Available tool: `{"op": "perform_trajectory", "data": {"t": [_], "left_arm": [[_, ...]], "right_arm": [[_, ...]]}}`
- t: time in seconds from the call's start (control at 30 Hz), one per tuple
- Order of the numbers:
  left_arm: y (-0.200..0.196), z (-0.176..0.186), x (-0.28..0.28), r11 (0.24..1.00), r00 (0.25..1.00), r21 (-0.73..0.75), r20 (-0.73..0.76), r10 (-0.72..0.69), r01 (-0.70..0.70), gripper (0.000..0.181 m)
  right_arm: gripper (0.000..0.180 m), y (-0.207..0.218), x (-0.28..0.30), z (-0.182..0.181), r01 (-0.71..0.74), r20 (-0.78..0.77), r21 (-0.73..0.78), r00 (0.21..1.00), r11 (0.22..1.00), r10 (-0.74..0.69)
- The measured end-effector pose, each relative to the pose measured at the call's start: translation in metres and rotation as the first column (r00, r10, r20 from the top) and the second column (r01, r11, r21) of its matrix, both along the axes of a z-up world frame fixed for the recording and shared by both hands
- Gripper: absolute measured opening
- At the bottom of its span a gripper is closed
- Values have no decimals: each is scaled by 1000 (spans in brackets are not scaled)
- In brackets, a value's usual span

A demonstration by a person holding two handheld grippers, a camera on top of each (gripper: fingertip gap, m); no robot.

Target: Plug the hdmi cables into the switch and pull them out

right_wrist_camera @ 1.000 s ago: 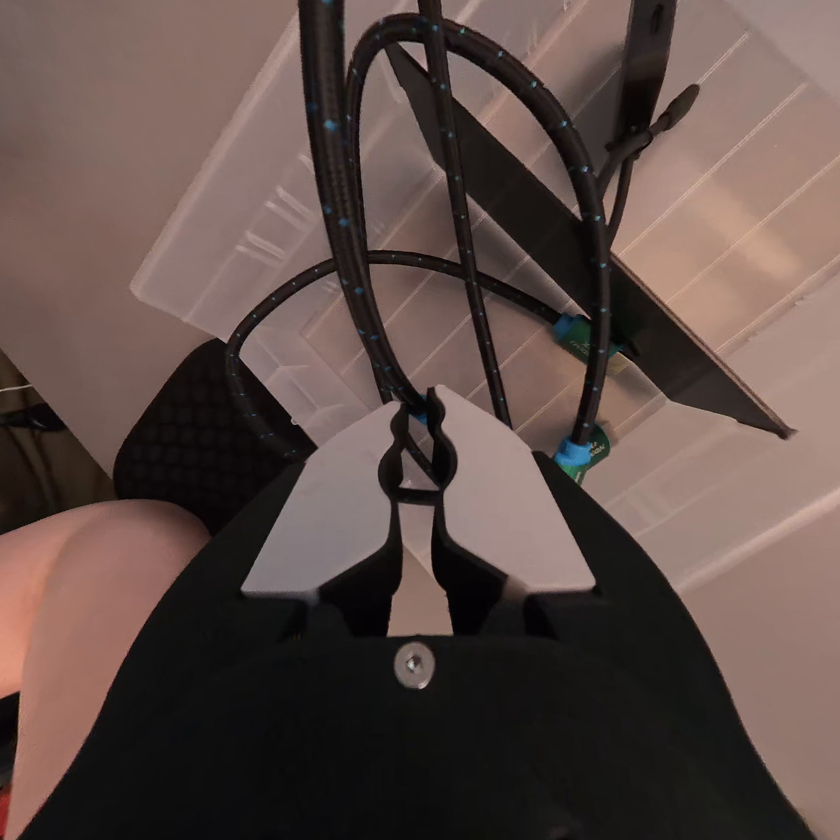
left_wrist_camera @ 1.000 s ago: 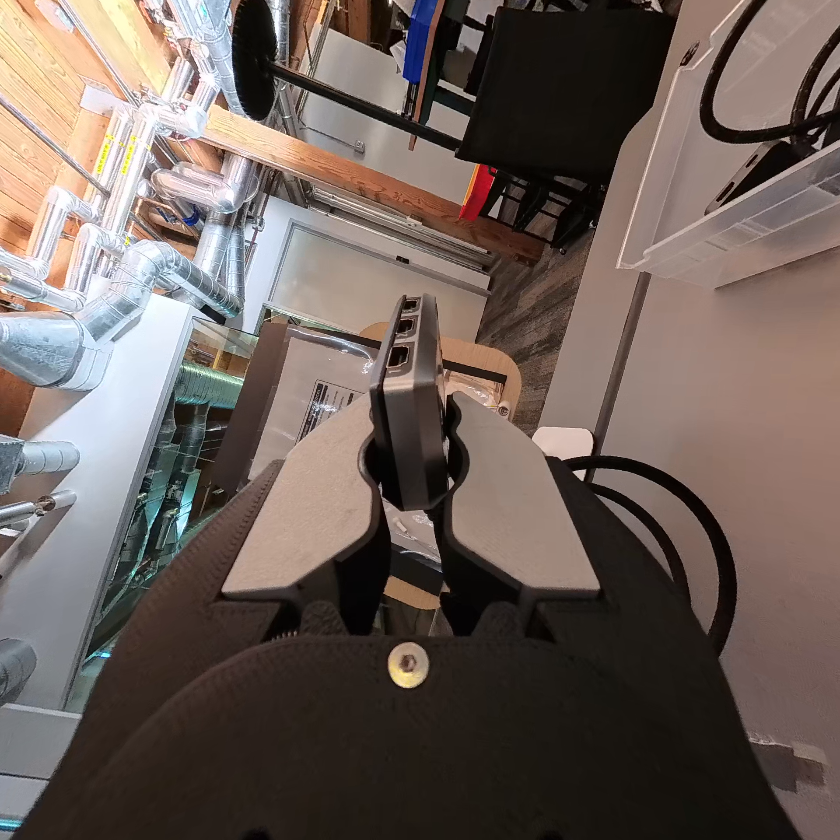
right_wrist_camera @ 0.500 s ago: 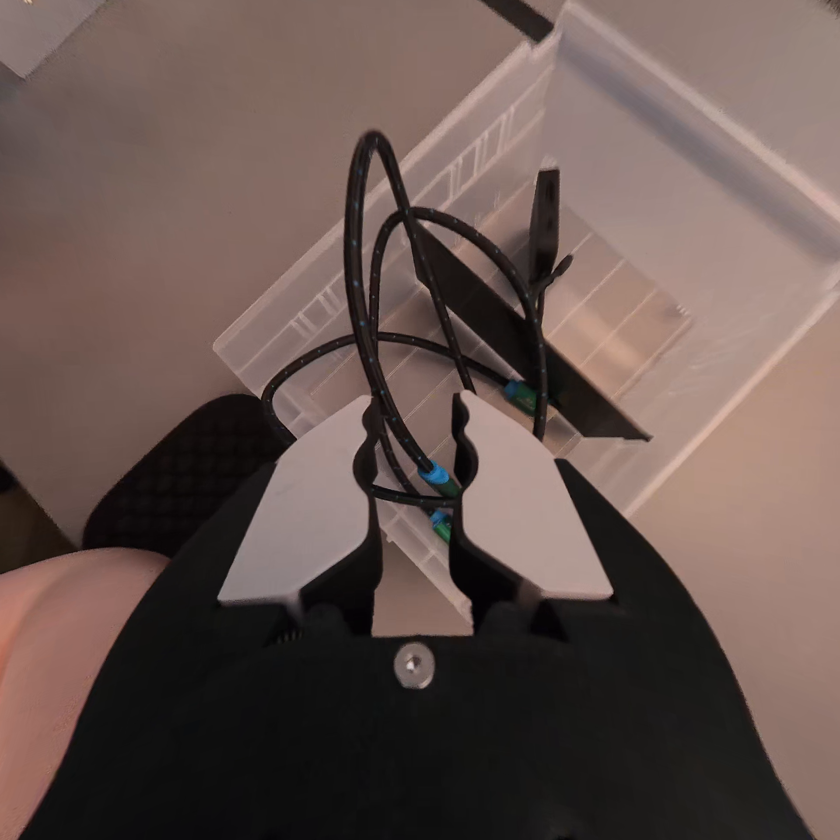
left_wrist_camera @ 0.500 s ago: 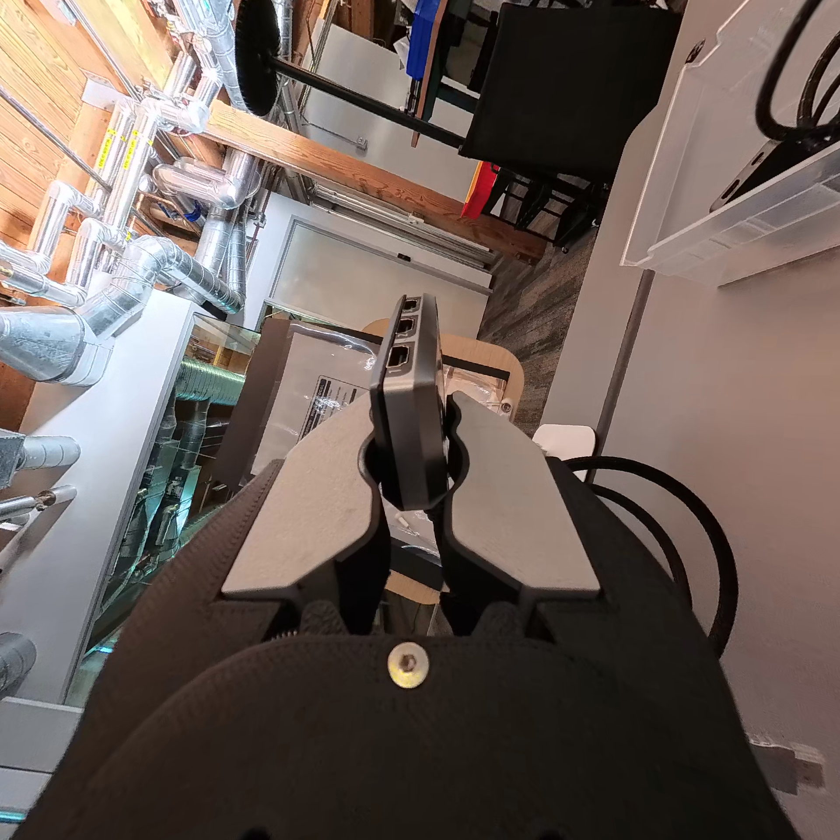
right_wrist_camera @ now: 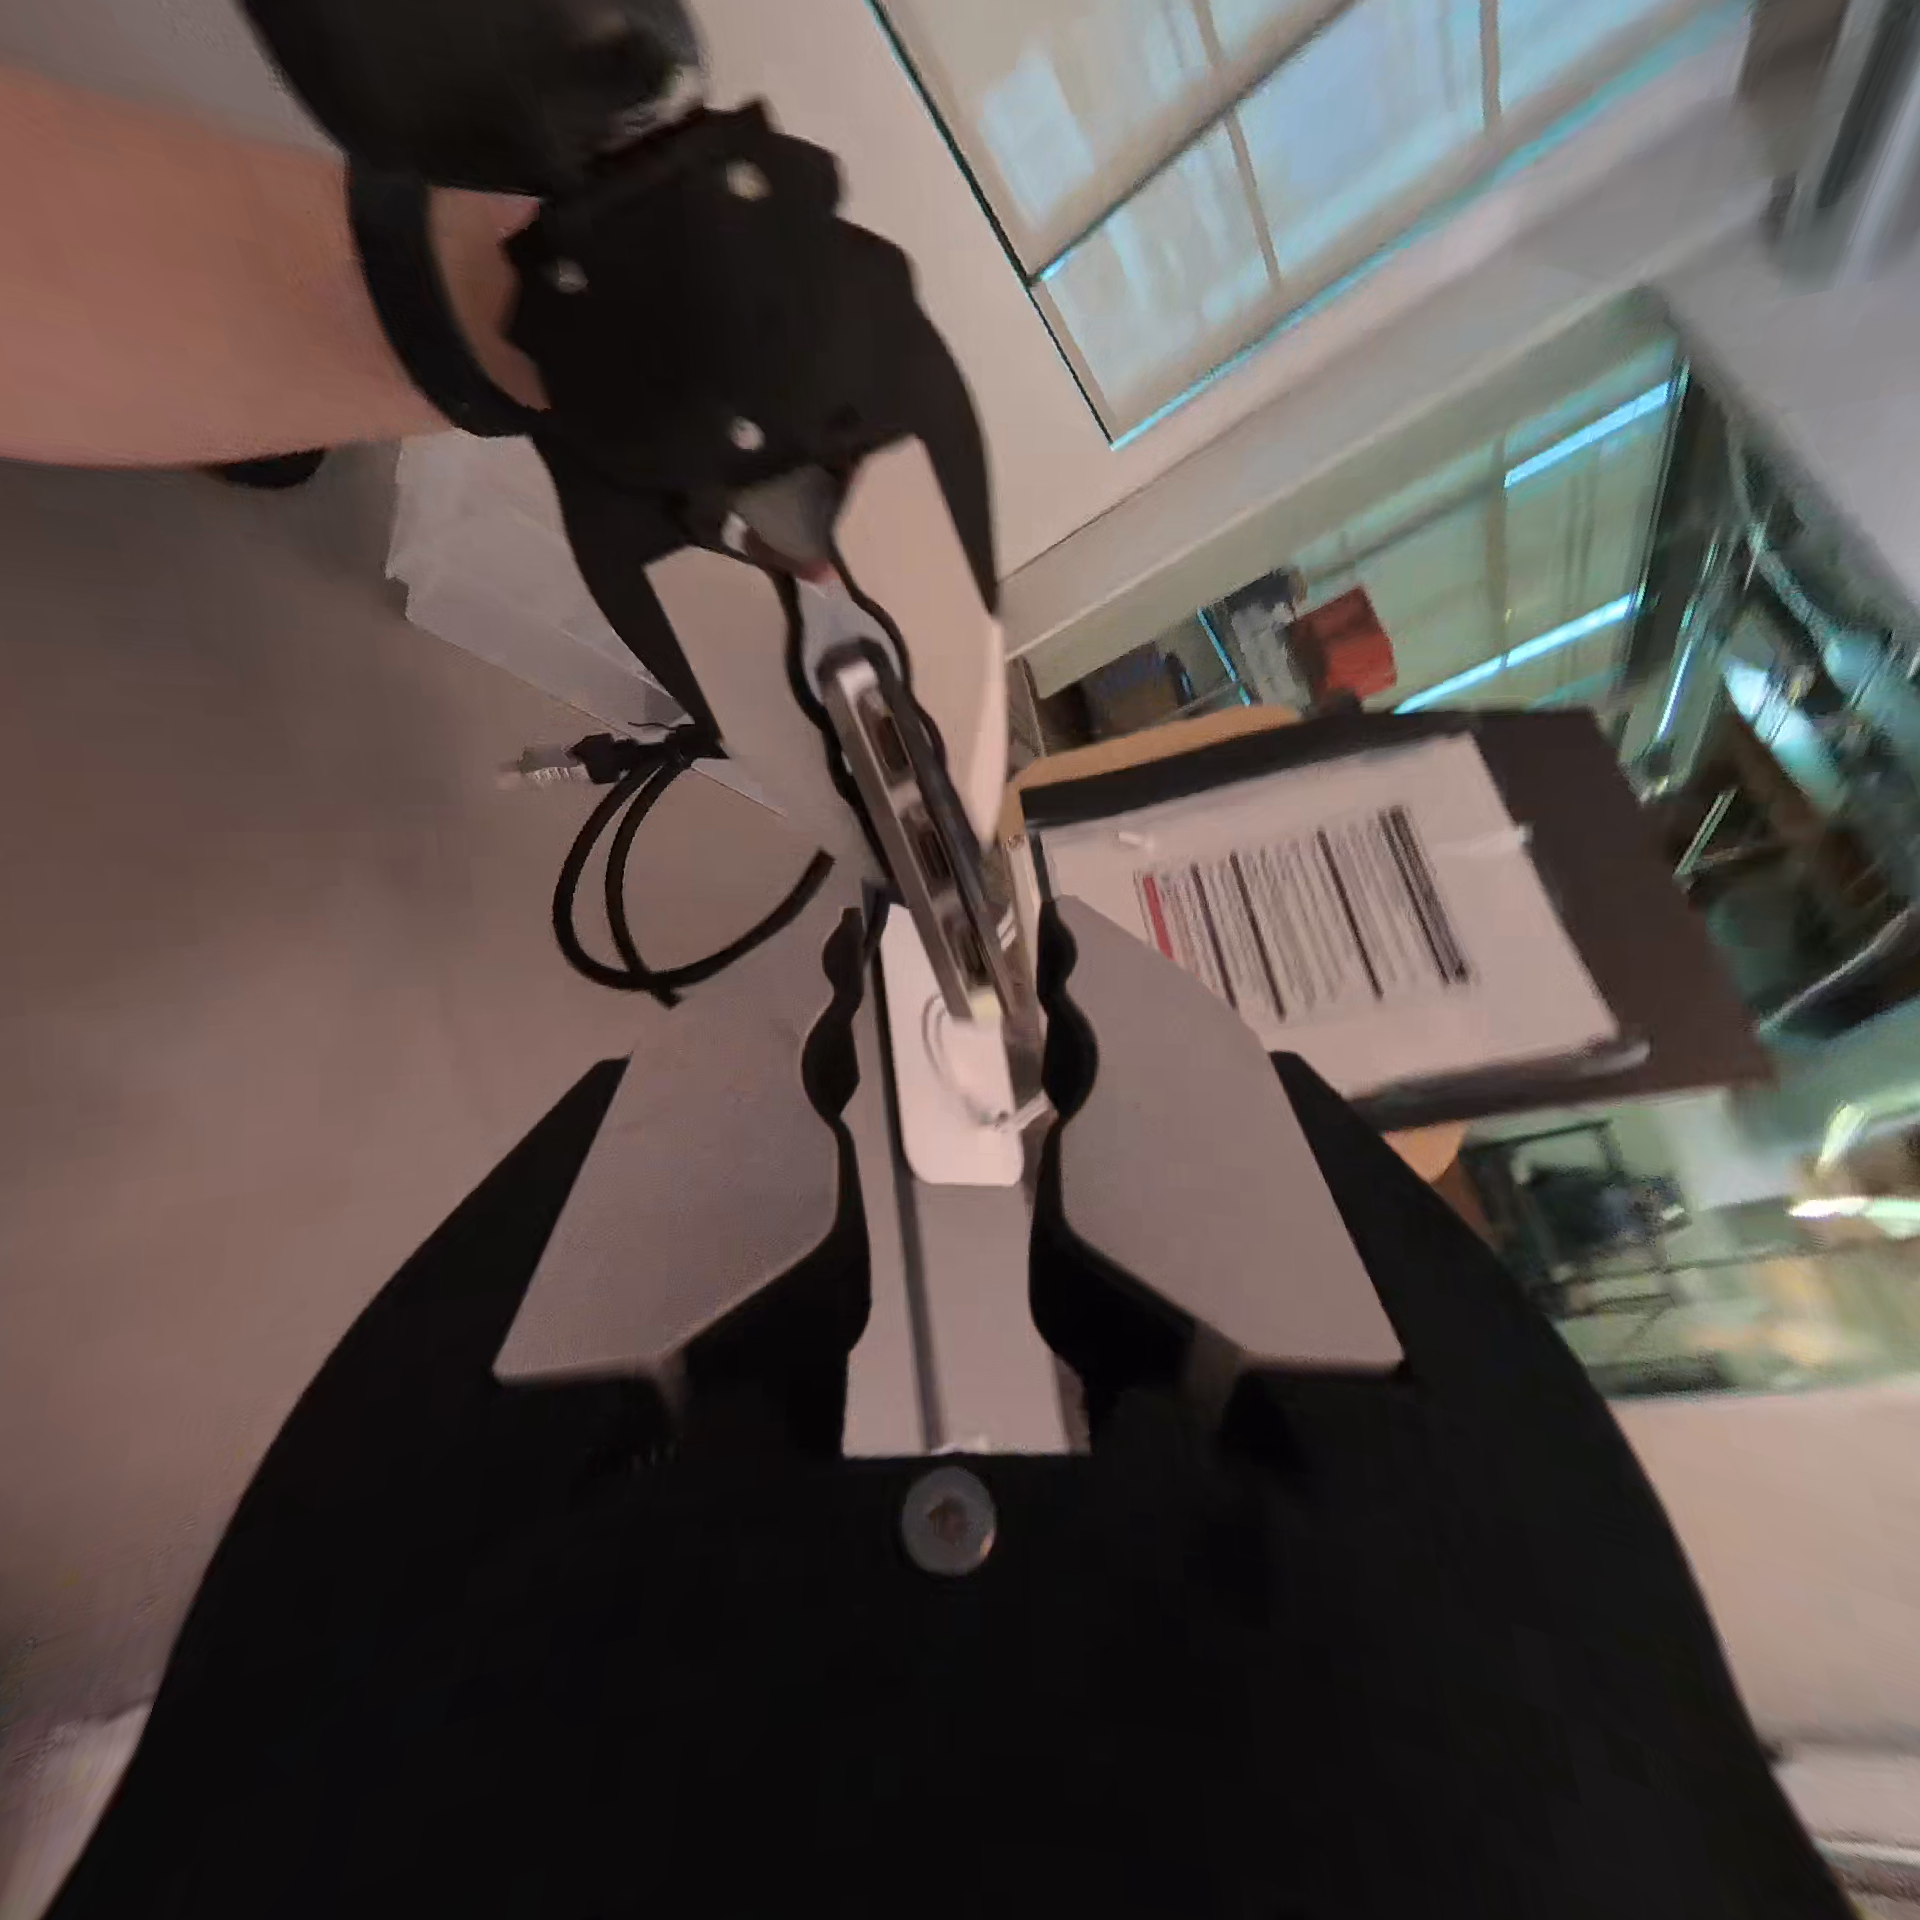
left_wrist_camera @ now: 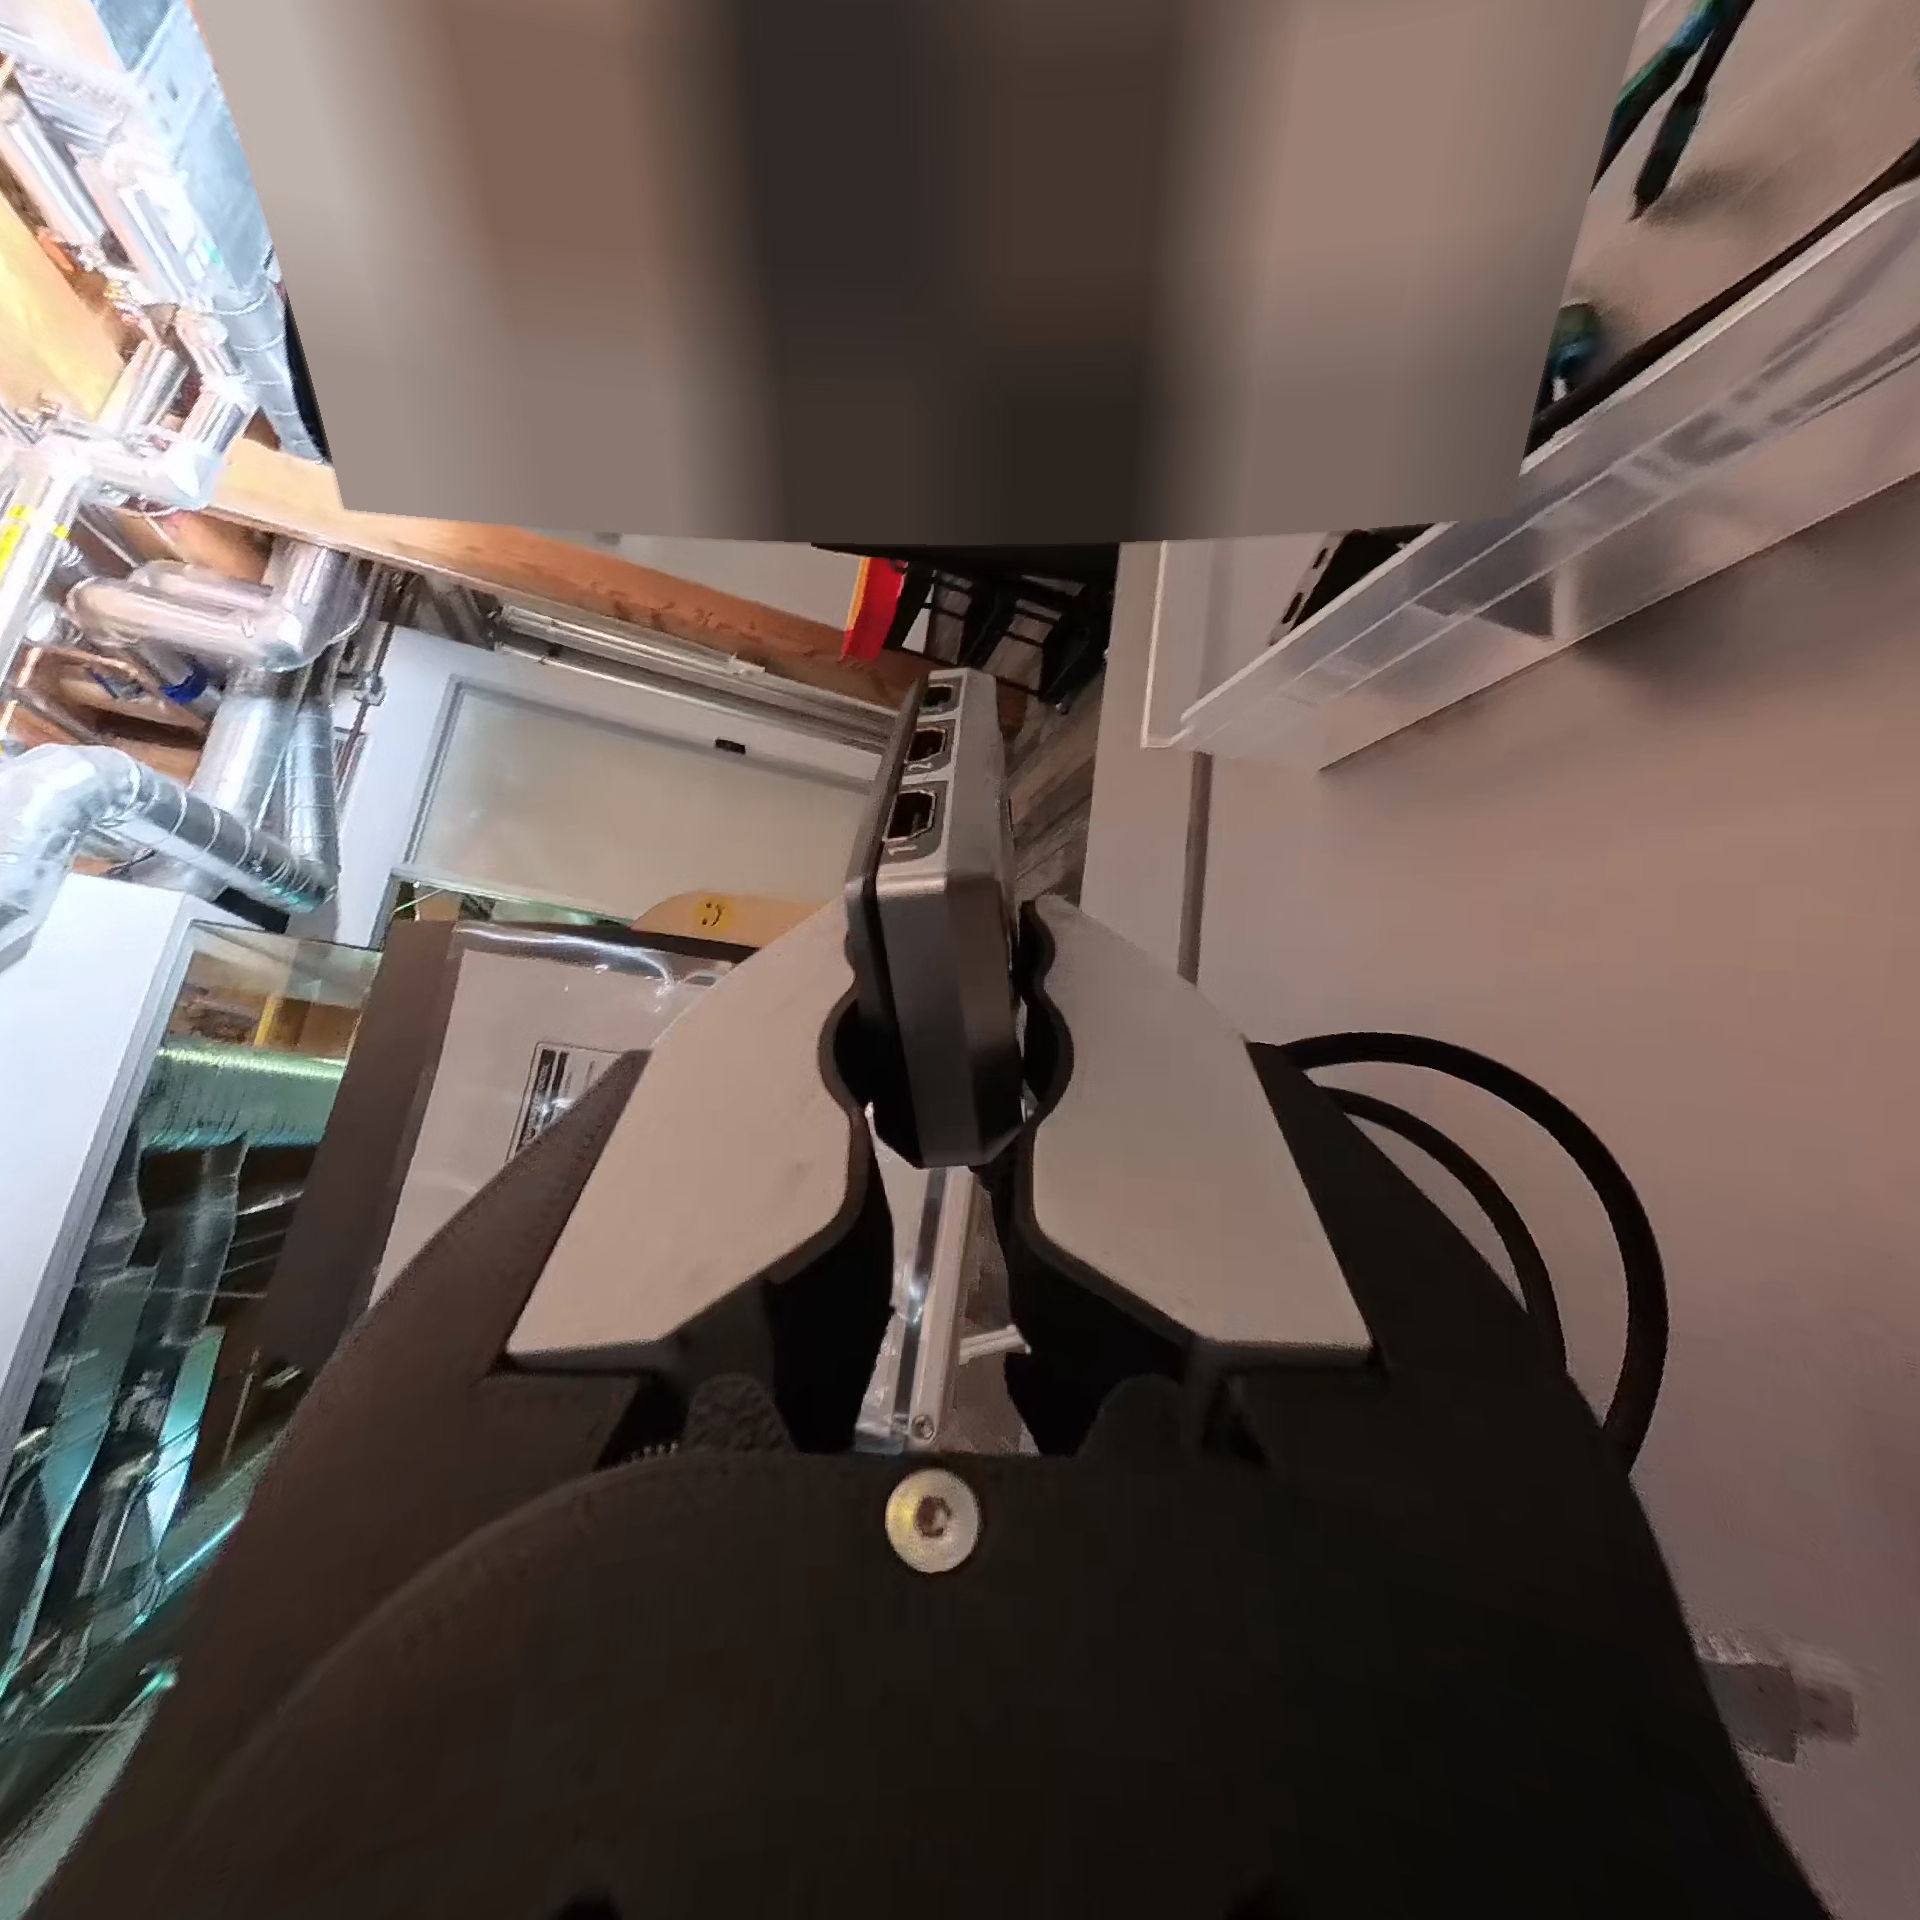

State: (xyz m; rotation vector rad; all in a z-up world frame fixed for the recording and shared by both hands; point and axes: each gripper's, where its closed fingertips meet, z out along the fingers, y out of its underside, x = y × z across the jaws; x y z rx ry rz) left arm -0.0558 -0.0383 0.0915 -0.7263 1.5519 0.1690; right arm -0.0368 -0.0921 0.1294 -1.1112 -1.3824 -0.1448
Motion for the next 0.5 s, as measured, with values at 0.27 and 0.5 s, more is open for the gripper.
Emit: {"op": "perform_trajectory", "data": {"t": [0.27,0.5], "left_arm": [[-14,-13,16,999,997,-3,-62,-43,43,22],[-7,-27,20,999,994,-43,-113,-15,10,22]], "right_arm": [[27,22,-22,-30,60,193,66,979,996,-72],[23,40,-15,-51,122,262,2,958,992,-118]]}}
